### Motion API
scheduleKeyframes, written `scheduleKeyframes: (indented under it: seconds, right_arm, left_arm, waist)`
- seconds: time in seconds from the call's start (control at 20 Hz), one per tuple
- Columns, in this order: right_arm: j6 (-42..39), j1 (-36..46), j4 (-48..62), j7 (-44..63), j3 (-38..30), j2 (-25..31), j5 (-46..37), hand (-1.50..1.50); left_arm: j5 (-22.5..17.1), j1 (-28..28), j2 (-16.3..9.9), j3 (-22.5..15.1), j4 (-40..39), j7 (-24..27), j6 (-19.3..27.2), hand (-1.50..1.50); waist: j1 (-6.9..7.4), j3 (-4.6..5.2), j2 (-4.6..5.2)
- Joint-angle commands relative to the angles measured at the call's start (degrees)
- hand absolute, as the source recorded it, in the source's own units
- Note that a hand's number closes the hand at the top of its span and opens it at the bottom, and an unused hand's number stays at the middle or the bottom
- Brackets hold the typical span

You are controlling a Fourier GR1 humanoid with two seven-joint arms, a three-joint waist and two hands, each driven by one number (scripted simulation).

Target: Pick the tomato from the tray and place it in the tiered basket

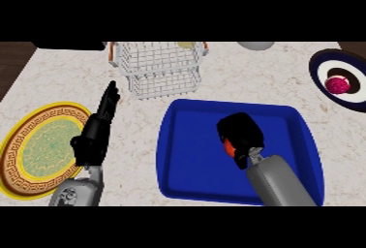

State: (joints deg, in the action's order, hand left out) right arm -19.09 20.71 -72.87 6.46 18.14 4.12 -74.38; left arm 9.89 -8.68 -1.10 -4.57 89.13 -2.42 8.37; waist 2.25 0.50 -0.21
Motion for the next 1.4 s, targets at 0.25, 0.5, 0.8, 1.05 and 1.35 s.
scheduleKeyframes:
  seconds: [0.25,0.5,0.8,1.05,1.35]
  right_arm:
    - [-5.17,7.72,1.65,34.48,15.66,-4.06,4.97,1.5]
    - [-2.2,15.64,0.03,50.19,21.21,-4.1,11.92,1.5]
    - [-3.08,27.16,-5.79,65.33,25.73,-4.1,18.91,1.5]
    - [-3.96,39.8,-7.24,70.23,21.07,-4.08,22.92,1.5]
    - [-6.1,52.08,-4.36,74.76,16.39,-4.06,29.24,1.5]
  left_arm:
    - [0.26,-2.56,1.07,-2.77,-0.14,-1.55,-1.0,0.0]
    - [0.69,-2.02,0.92,-3.31,-1.7,0.03,-1.09,0.0]
    - [0.04,-2.42,0.45,-2.59,-2.78,0.65,-0.79,0.0]
    - [0.16,-1.9,0.98,-2.53,-3.93,0.83,0.73,0.0]
    - [0.44,-3.56,1.09,-2.81,-3.02,-0.81,2.77,0.0]
  waist:
    - [4.54,-0.54,0.47]
    - [4.95,-0.48,0.65]
    - [3.94,-0.31,0.0]
    - [3.34,-0.19,-0.34]
    - [1.96,-0.22,-0.72]
